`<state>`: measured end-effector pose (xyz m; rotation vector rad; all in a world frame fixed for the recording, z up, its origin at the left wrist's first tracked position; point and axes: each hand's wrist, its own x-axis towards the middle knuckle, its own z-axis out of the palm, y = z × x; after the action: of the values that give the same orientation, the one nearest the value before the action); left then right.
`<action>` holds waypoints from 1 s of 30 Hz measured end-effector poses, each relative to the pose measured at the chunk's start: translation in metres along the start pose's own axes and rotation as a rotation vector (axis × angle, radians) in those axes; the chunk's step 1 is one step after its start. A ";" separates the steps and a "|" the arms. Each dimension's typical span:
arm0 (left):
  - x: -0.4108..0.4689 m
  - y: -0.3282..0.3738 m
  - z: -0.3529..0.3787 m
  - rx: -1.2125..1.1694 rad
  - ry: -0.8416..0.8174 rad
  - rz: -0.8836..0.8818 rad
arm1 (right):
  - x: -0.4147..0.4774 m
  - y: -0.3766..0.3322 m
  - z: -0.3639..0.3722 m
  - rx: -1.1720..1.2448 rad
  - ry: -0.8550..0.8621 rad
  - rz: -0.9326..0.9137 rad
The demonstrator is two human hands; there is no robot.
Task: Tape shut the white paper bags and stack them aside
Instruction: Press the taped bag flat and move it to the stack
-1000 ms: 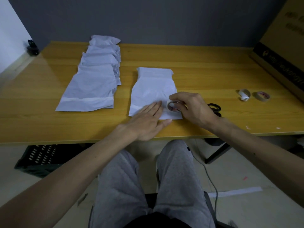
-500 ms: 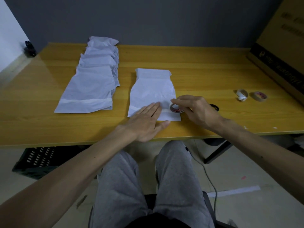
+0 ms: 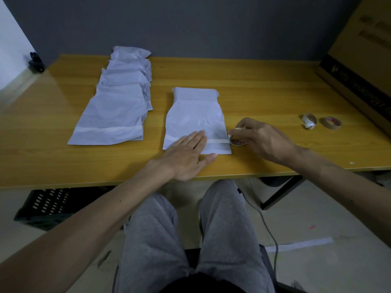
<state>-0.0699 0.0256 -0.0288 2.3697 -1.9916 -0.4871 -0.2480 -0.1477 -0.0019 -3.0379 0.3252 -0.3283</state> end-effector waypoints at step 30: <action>-0.004 0.004 -0.012 0.064 -0.009 -0.027 | 0.020 -0.012 0.003 0.270 0.111 0.034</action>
<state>-0.0712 0.0263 -0.0154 2.4380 -2.0117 -0.4430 -0.2263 -0.1404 0.0001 -2.7529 0.3109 -0.4966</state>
